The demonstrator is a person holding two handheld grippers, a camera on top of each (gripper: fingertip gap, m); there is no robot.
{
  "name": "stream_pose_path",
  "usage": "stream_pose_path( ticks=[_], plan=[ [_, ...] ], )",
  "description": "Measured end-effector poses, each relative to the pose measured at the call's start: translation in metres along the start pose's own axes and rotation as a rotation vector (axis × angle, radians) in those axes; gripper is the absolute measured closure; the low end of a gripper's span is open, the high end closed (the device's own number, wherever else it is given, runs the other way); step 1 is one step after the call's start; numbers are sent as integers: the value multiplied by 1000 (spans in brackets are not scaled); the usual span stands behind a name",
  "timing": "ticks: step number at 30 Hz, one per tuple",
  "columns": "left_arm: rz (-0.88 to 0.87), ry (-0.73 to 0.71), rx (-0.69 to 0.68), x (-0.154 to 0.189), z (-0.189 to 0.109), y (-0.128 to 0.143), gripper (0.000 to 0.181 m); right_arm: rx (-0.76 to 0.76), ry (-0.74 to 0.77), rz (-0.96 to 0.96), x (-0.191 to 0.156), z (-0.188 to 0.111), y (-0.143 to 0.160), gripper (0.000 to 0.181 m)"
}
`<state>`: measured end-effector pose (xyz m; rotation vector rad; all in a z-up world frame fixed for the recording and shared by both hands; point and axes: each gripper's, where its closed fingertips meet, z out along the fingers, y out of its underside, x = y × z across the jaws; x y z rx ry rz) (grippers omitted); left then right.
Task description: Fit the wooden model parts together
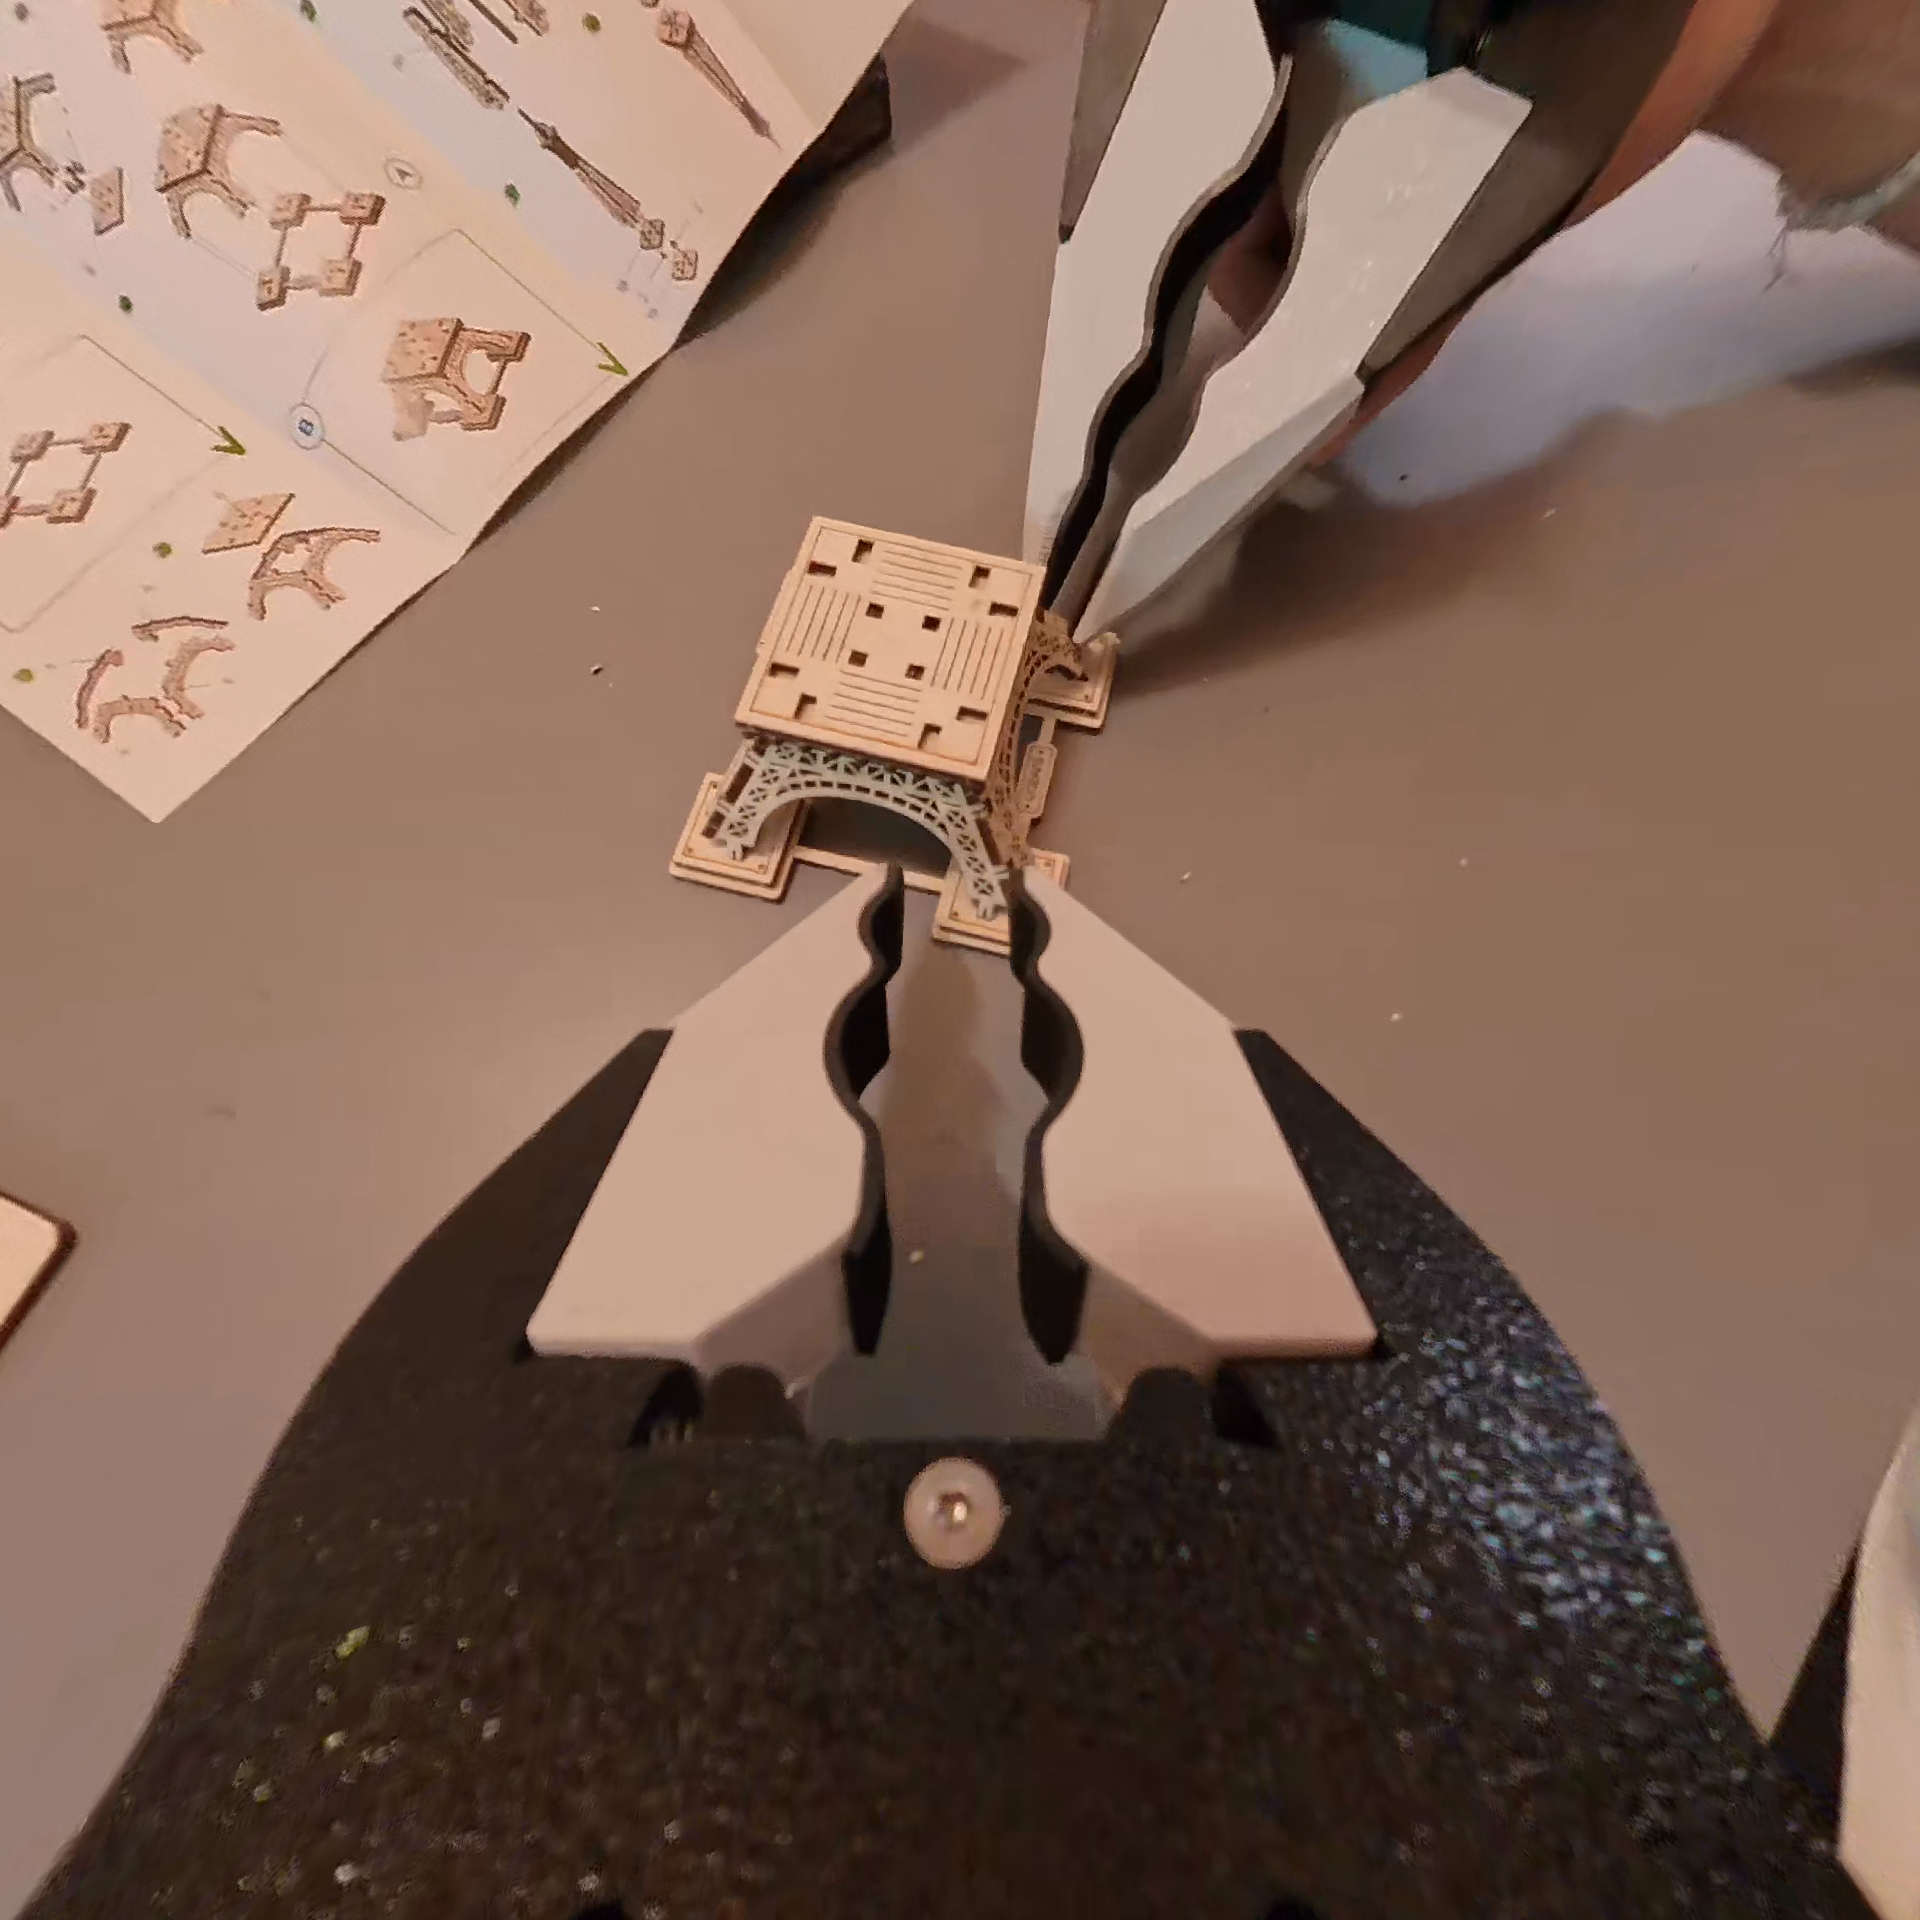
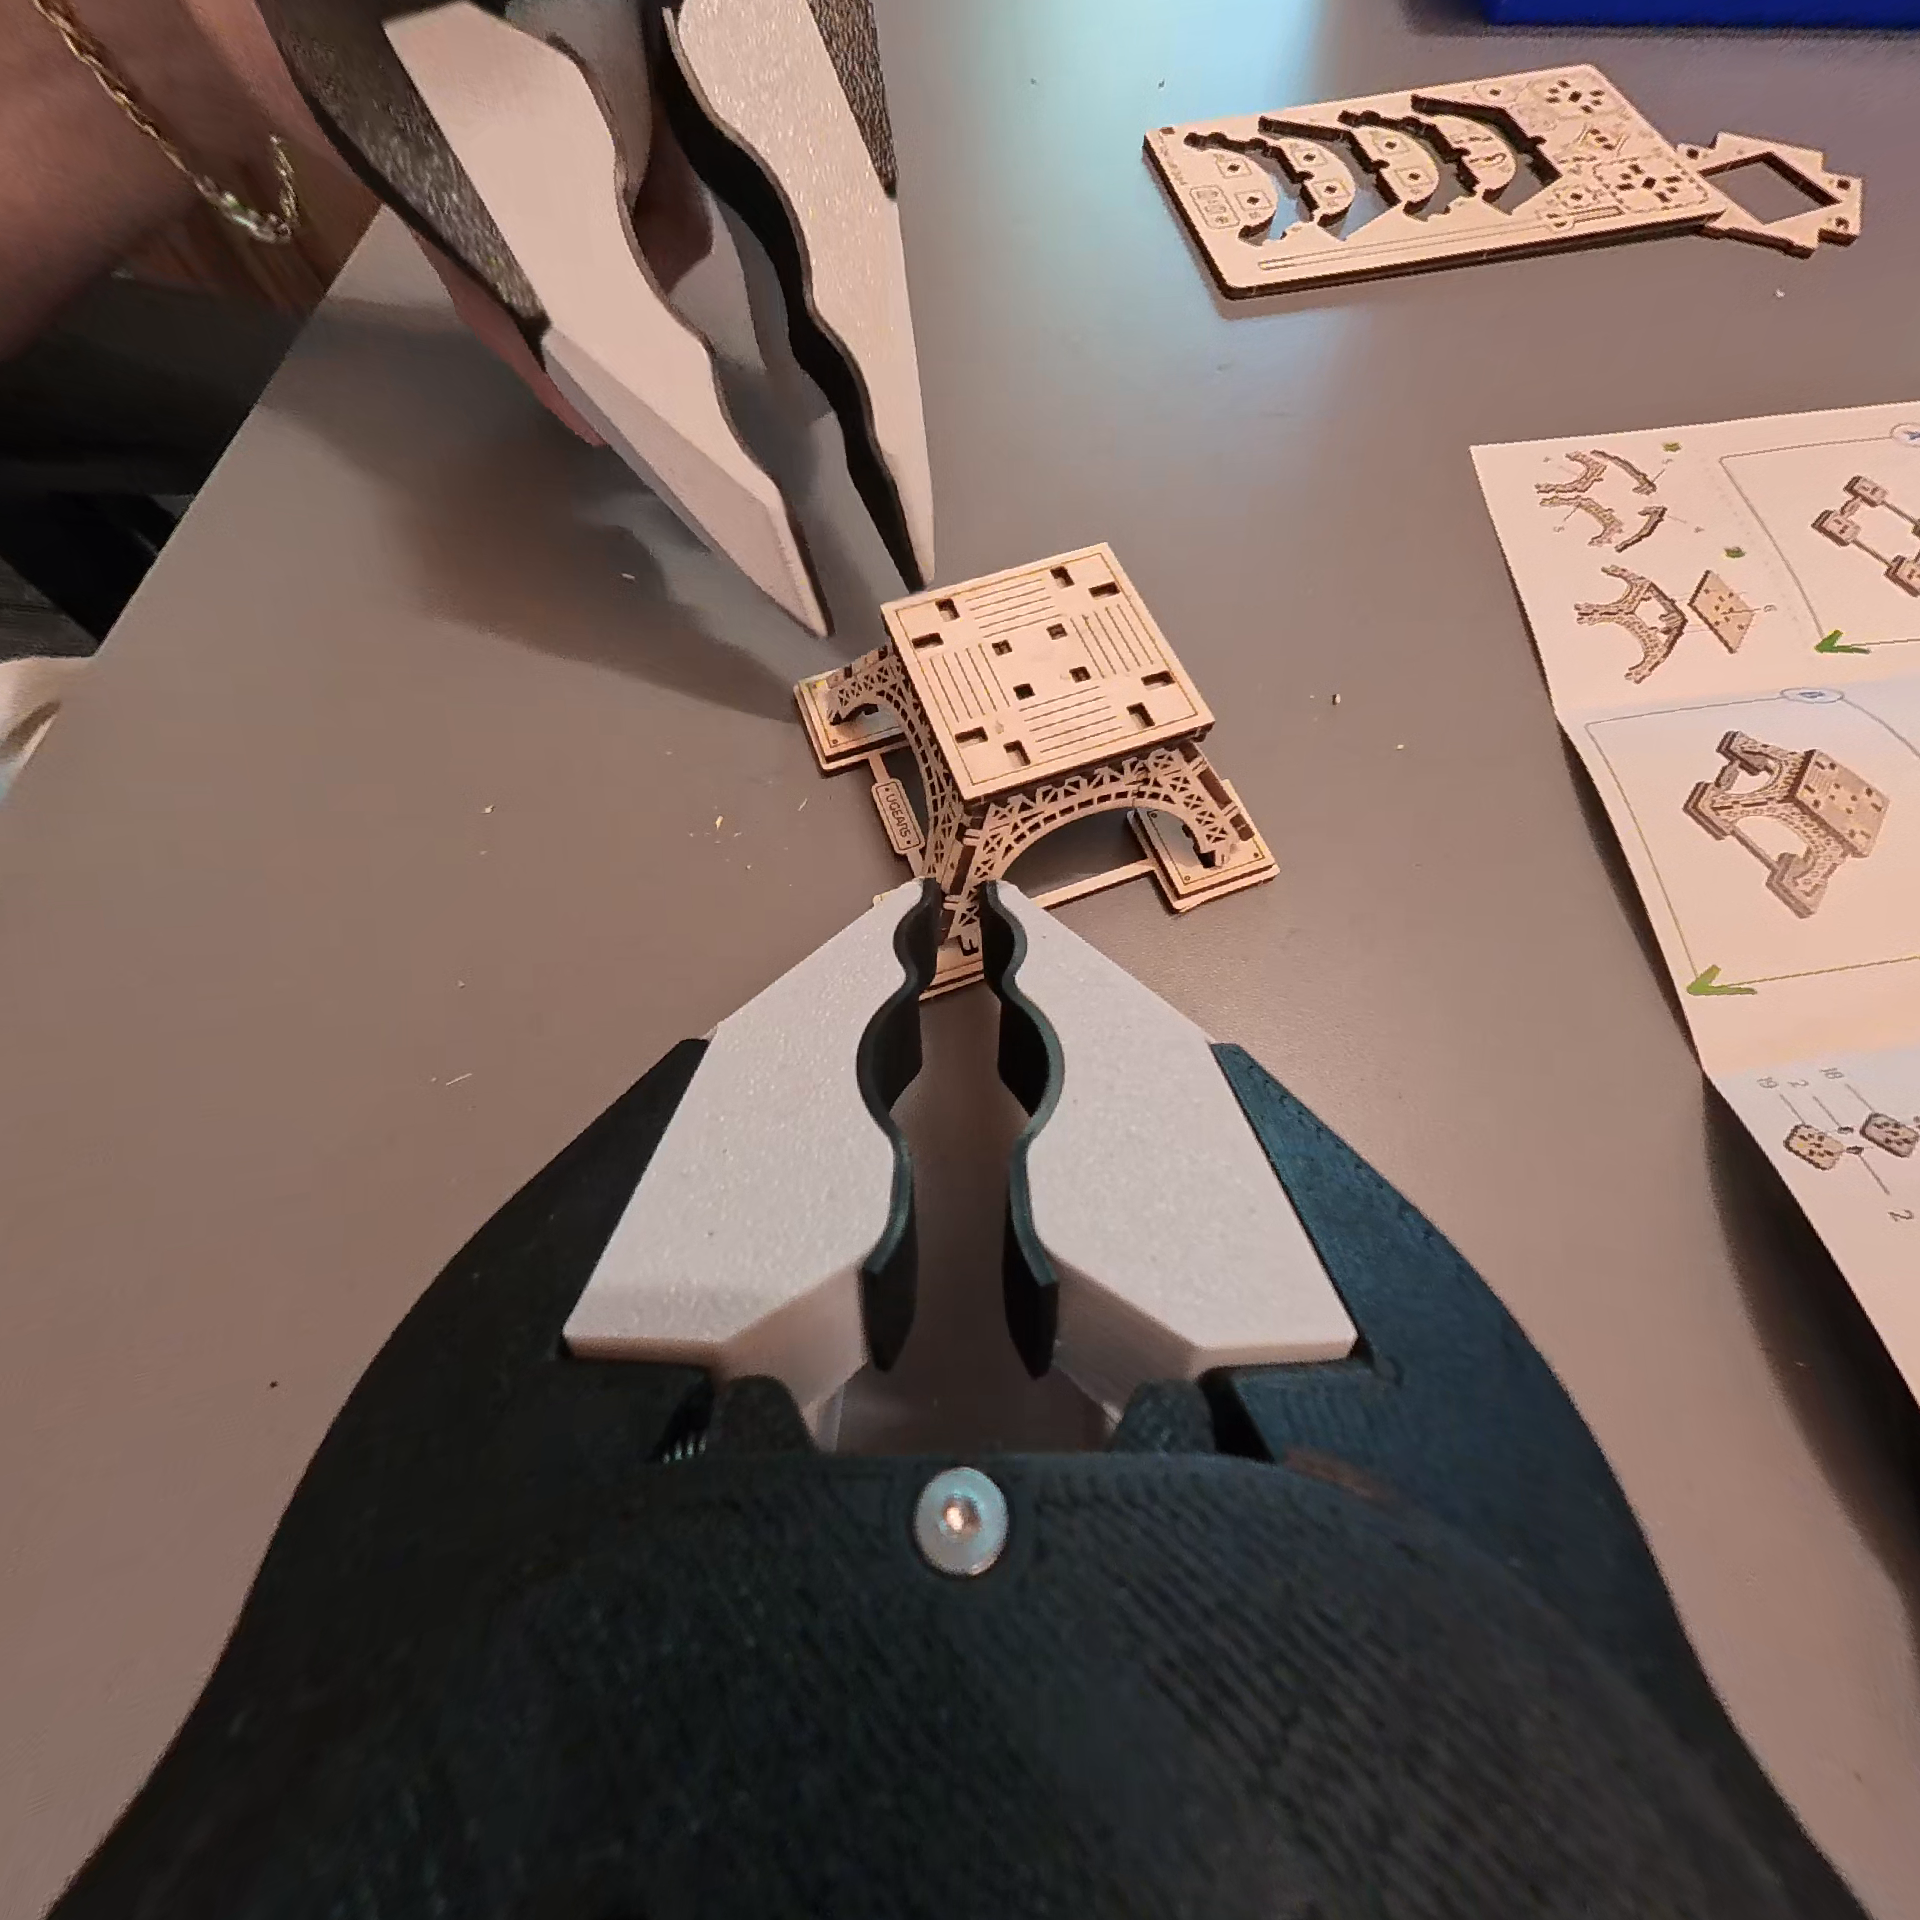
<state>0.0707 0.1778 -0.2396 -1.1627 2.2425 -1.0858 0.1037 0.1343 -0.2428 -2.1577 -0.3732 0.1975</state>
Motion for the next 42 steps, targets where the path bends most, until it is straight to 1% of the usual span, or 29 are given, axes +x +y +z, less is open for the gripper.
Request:
stream_pose_path(
  ticks=[5,7,9,21,28,32,33,34,36,37,38,39,40,42],
  plan=[
    [-2,30,-43,6,10,3,163,0,-2,2,0,0,0,176],
    [-10,30,-42,6,12,2,168,0,-1,1,0,0,0,176],
    [-6,31,-44,6,13,3,169,0,-2,2,0,0,0,176],
    [107,-15,-109,7,13,5,169,-2,16,-23,0,0,0,176],
    [61,2,-73,7,13,5,170,-2,24,-31,0,1,0,176],
    [-7,45,1,7,12,3,170,-1,16,-18,0,1,0,175],
    [-27,60,1,7,10,4,170,-1,14,-15,0,0,0,175],
    [-38,63,11,7,7,5,167,-1,12,-11,0,0,0,175],
    [-52,49,36,3,1,5,157,2,23,3,3,0,0,167],
    [-58,50,19,3,-1,9,149,6,12,6,2,-1,-1,156],
    [-59,57,-13,5,0,15,141,13,-4,4,0,-2,-1,142],
    [-53,57,-46,6,1,21,136,21,-7,-6,-1,-3,-2,137],
    [-35,51,-60,7,2,22,134,29,6,-22,1,-5,-2,136],
    [10,59,-73,11,4,23,133,30,19,-43,4,-8,-3,130]
  ],
)
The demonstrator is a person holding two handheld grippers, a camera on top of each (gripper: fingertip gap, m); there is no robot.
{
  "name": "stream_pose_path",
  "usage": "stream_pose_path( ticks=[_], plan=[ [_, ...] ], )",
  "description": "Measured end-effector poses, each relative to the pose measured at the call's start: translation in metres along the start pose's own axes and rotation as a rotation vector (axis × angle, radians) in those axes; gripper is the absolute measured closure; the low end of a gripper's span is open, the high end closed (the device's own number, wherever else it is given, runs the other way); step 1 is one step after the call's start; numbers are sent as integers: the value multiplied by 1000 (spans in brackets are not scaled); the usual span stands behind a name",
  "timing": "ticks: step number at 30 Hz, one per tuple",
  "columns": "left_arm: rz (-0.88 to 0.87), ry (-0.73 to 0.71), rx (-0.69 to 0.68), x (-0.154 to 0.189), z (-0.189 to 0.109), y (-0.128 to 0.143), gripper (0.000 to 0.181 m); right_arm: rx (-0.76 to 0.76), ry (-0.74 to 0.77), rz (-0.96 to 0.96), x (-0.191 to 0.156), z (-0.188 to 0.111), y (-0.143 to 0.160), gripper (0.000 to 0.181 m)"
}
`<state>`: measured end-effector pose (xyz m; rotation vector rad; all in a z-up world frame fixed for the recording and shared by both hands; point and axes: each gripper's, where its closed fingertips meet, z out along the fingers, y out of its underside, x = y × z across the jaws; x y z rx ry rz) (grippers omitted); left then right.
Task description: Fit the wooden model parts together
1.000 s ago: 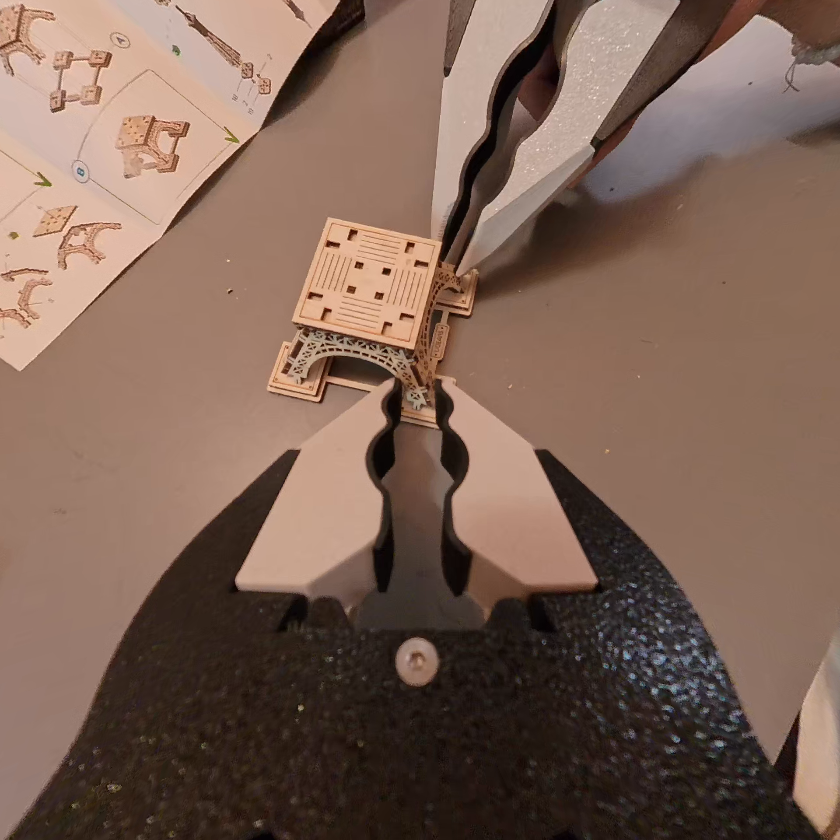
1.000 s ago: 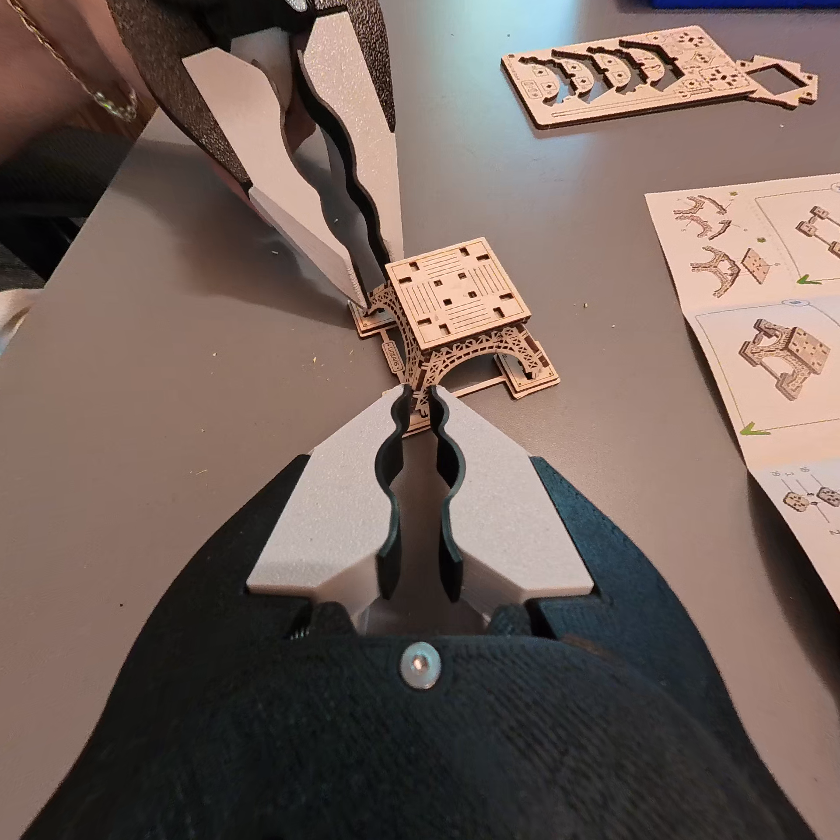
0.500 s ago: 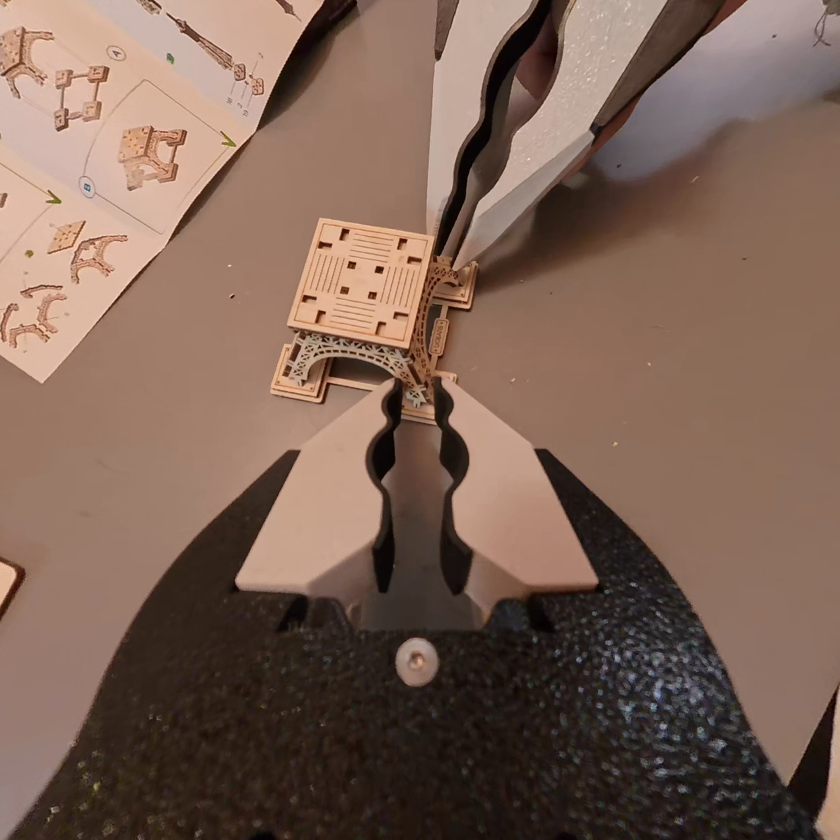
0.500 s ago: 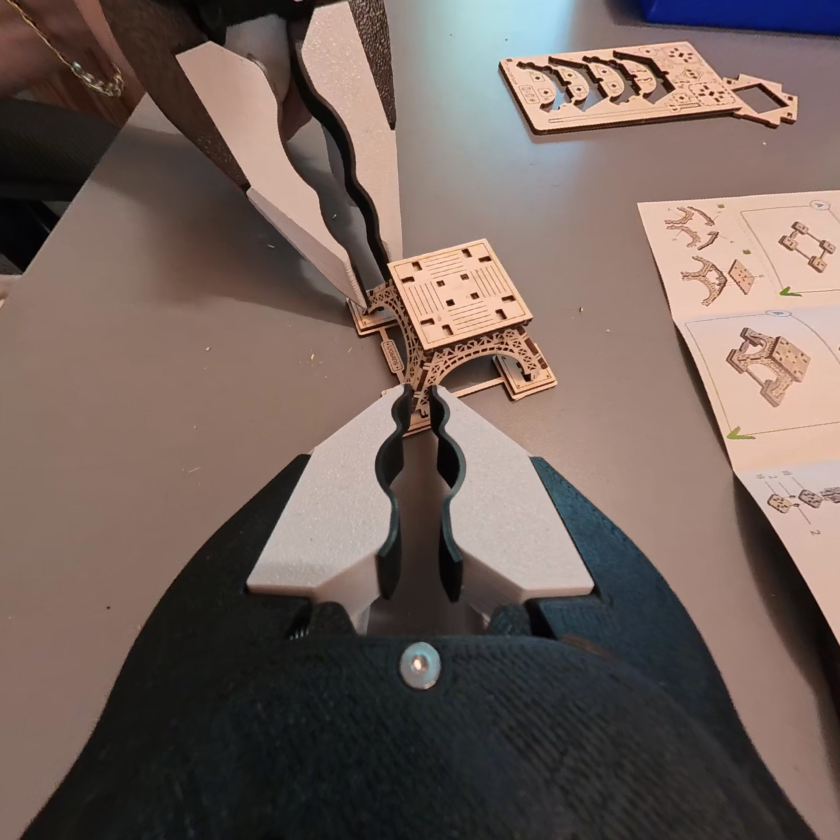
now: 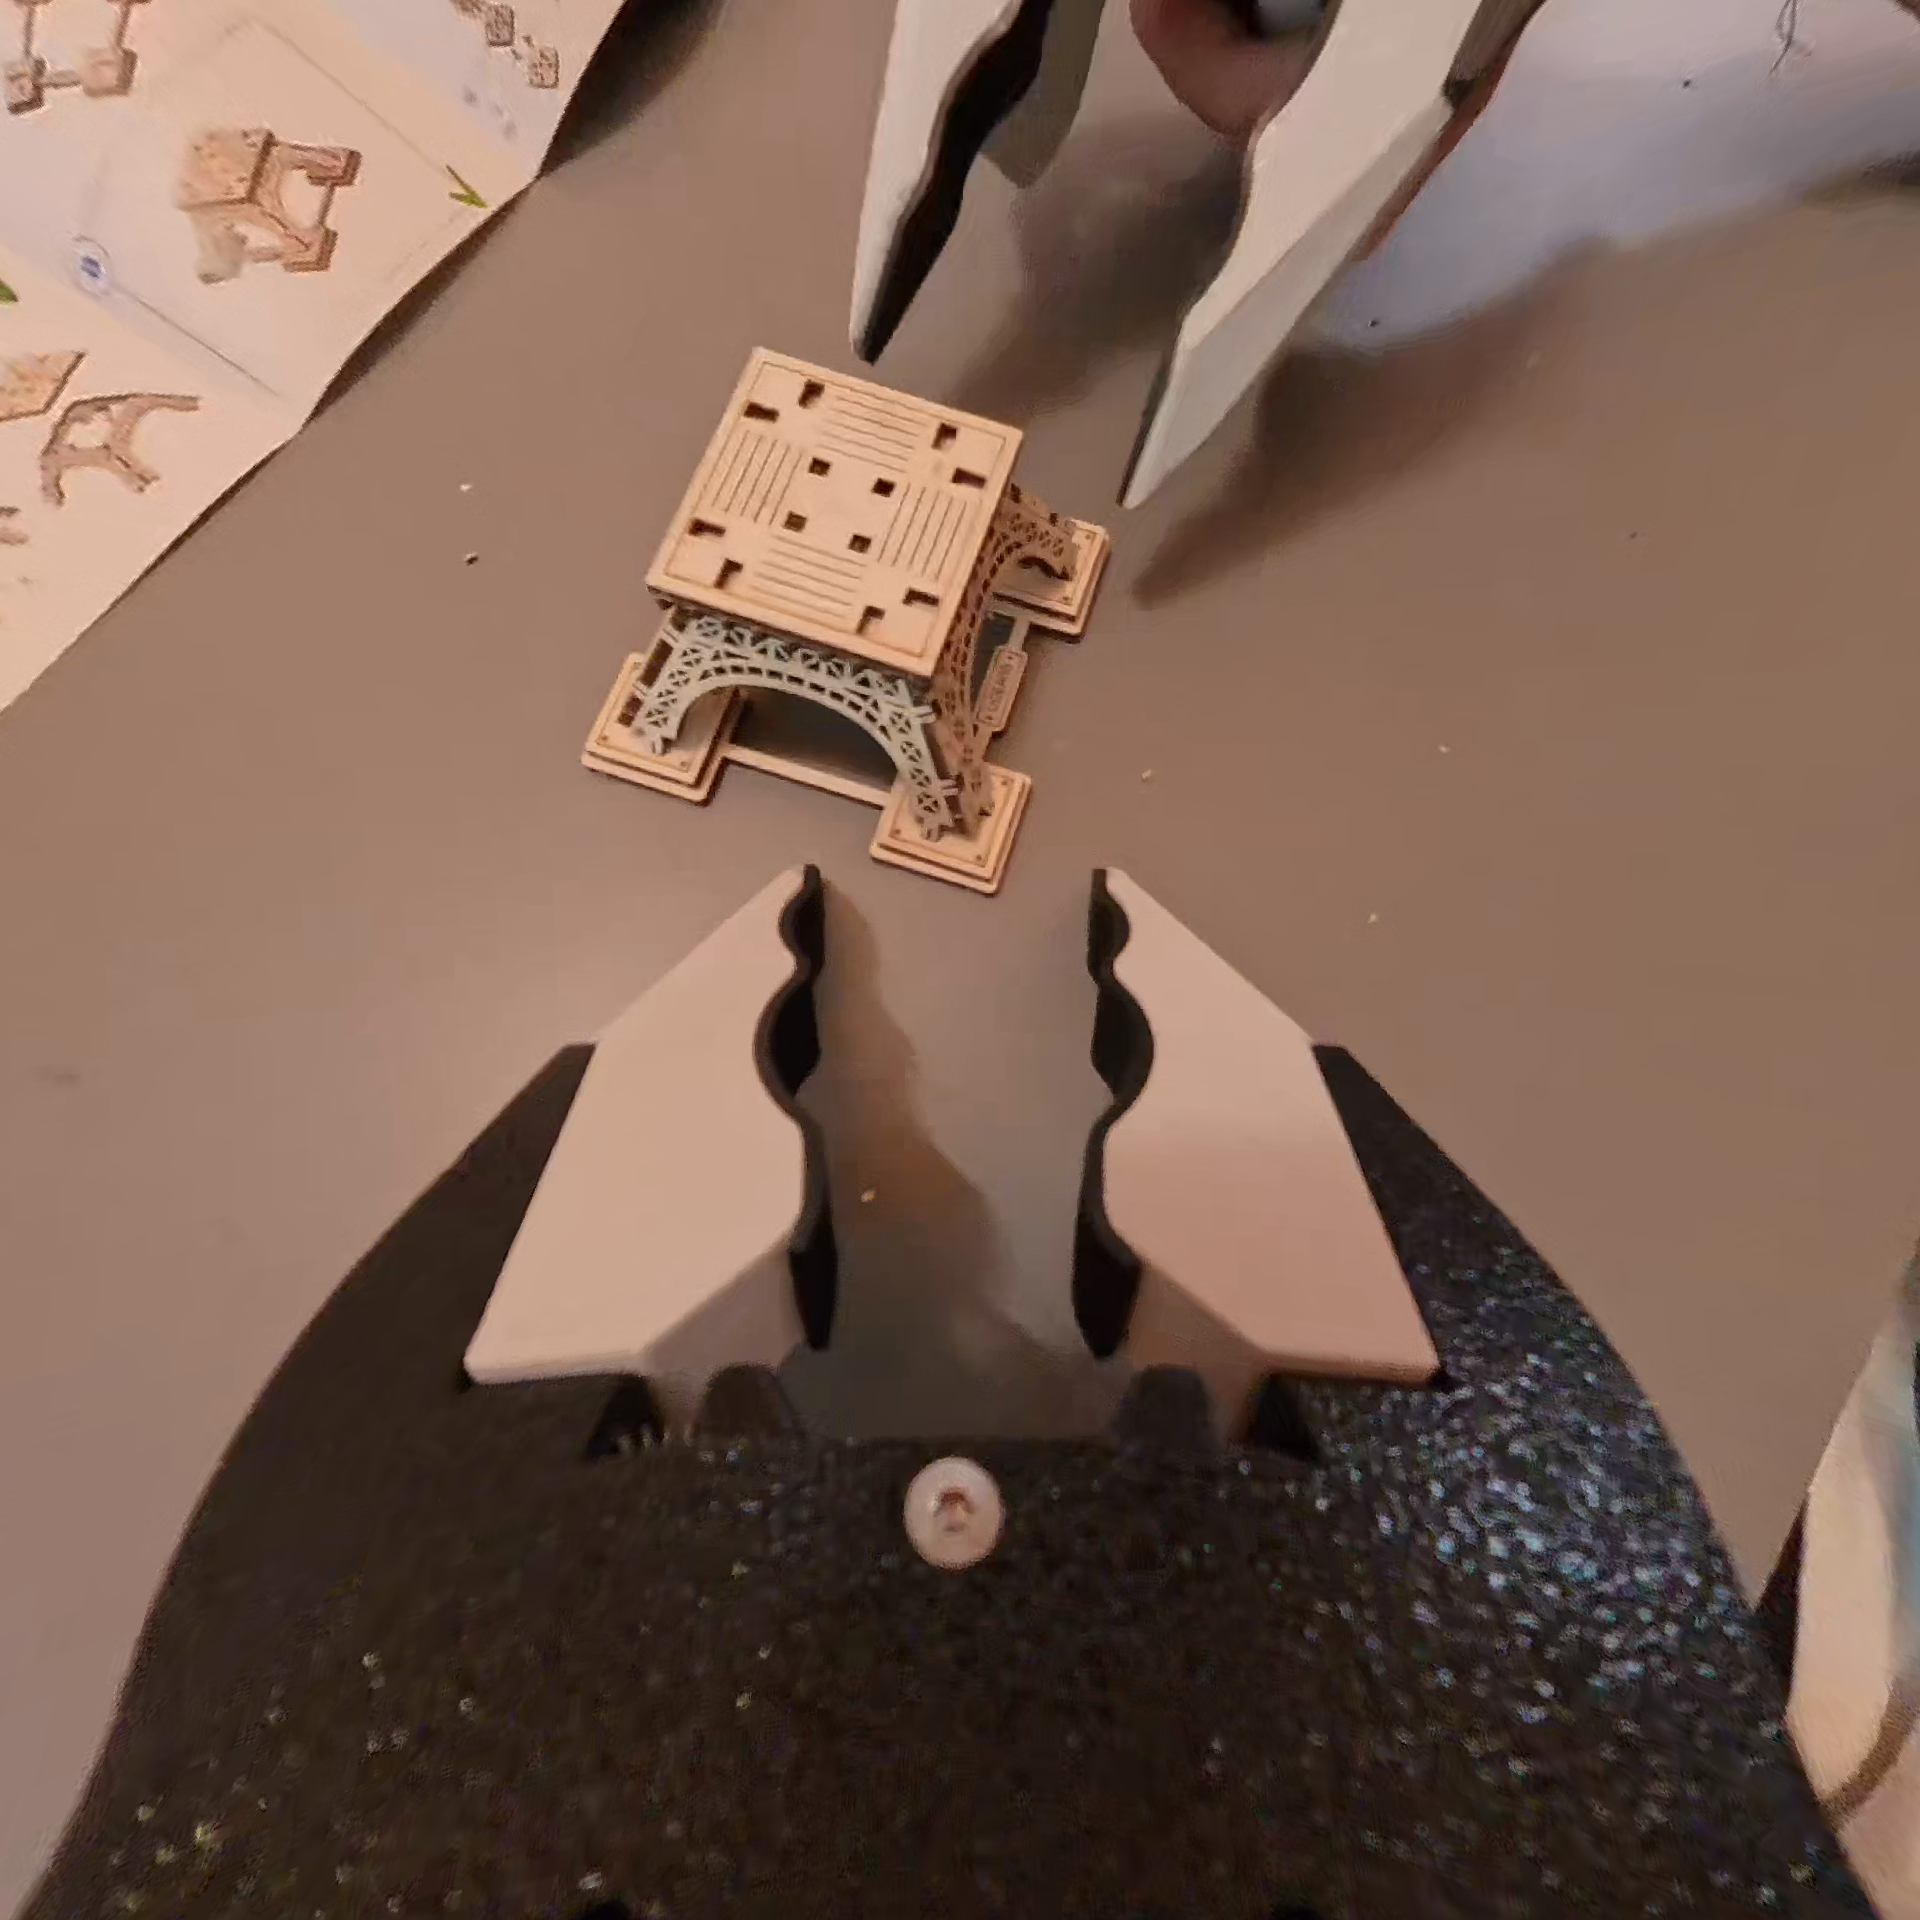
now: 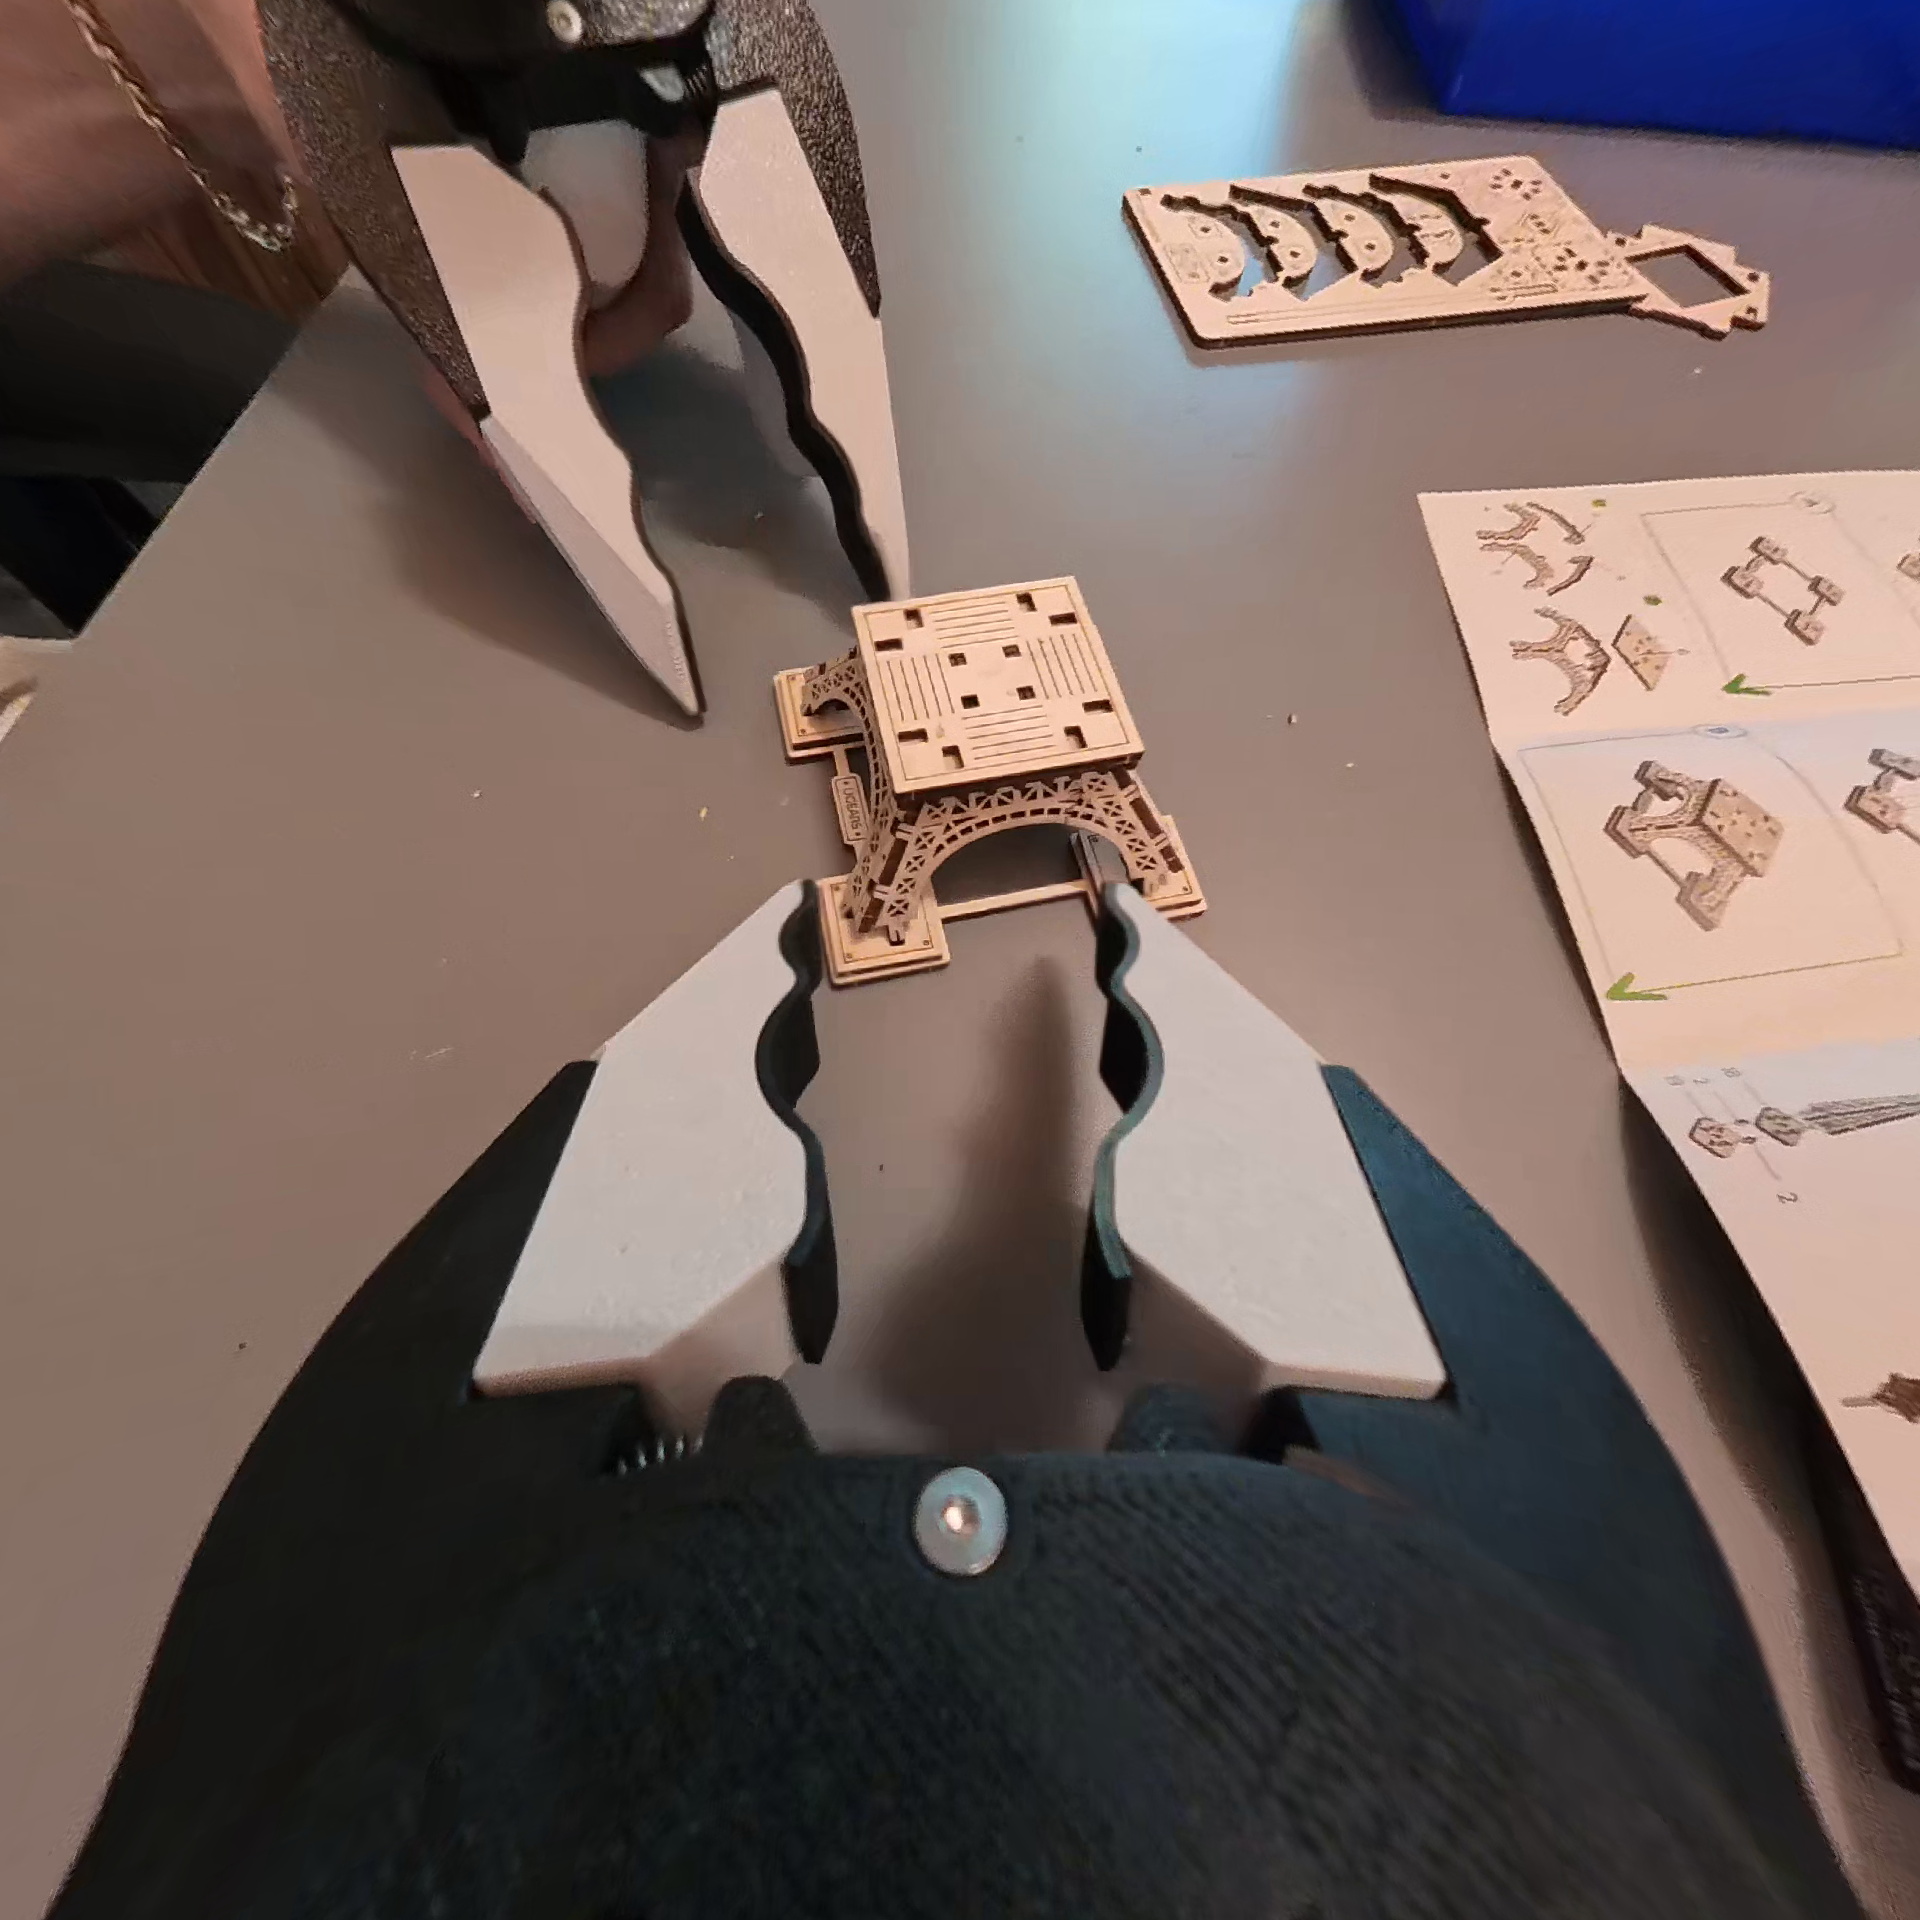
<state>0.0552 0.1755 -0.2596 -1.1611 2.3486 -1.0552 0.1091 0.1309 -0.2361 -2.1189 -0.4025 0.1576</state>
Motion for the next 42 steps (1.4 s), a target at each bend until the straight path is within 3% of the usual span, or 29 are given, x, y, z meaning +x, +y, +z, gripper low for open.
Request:
stream_pose_path(
  ticks=[5,8,14,18,22,24,33,37,42],
  plan=[
    [-2,3,3,-7,3,-3,143,2,23,-83,9,-1,-22,92],
    [32,-5,-10,-9,4,-3,147,-128,-11,-153,17,18,-34,83],
    [27,-19,3,-6,1,0,139,-489,-235,-239,1,37,-26,91],
    [13,-36,33,-9,-4,-2,139,-651,-255,-202,0,39,-15,99],
    [-32,-41,80,-16,-11,-6,139,-710,-228,-248,3,45,-9,110],
    [-63,-52,103,-20,-16,-6,138,-683,-191,-269,7,51,-13,125],
    [-127,-50,171,-26,-32,-4,130,-474,-116,-199,5,44,-24,126],
    [-214,-4,296,-28,-45,-17,131,-234,-35,-106,9,32,-46,126],
    [-263,105,487,-19,-55,-47,132,163,-41,97,8,6,-76,126]
  ],
)
